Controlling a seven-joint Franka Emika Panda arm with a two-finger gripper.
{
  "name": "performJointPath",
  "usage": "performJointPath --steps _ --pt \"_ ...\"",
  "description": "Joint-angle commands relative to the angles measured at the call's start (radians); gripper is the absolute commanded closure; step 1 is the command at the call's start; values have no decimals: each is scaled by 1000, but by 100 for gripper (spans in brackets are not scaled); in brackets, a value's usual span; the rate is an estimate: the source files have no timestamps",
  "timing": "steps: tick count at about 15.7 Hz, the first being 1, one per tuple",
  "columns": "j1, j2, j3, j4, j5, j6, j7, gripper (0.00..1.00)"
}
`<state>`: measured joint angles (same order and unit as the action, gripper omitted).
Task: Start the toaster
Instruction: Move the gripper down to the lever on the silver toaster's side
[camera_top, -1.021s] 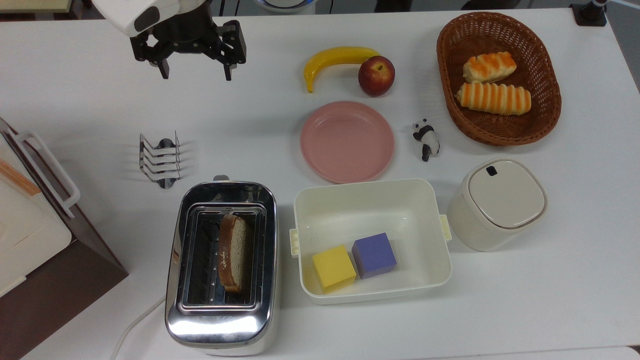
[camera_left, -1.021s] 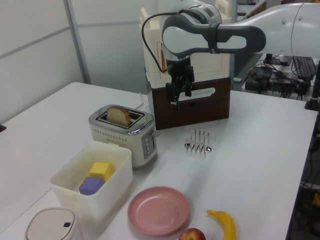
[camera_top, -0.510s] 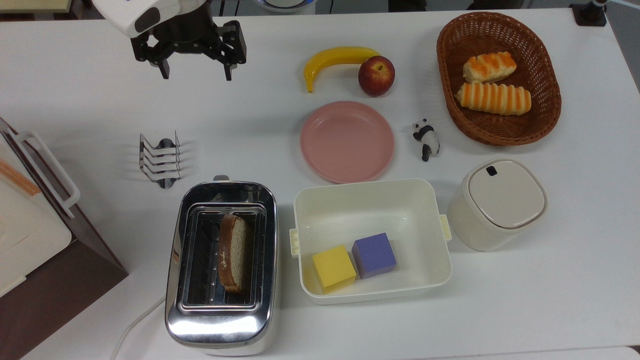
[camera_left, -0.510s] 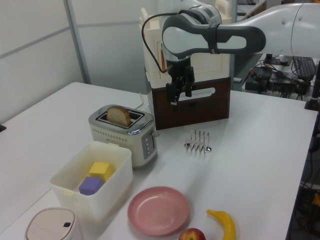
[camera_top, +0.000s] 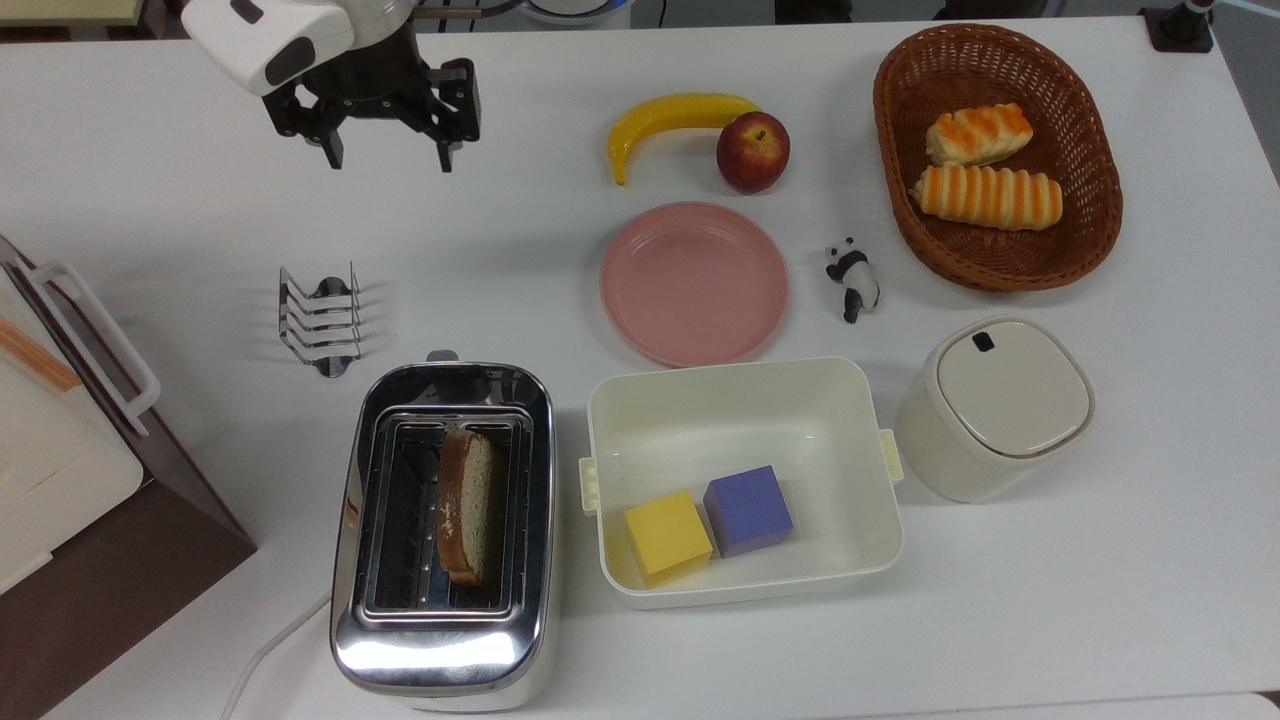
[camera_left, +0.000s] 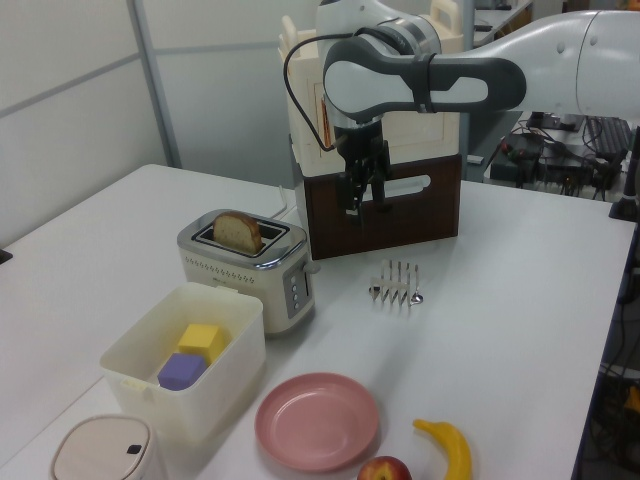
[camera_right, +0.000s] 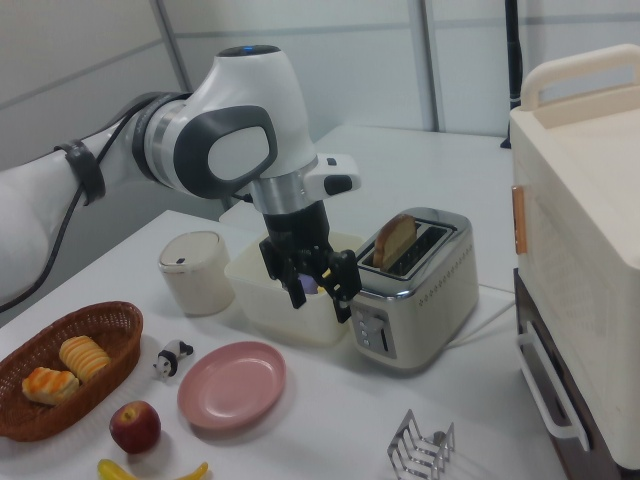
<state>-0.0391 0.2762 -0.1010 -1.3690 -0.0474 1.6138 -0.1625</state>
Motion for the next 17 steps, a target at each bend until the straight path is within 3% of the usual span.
performJointPath --steps 1,2,12,17 --pt "7 -15 -11 -5 -6 -60 -31 94" --pt "8 -15 -11 -5 -8 -63 -31 100" --pt "11 -8 -2 -4 4 -48 -28 100" --pt "5 9 -6 1 32 83 -9 100"
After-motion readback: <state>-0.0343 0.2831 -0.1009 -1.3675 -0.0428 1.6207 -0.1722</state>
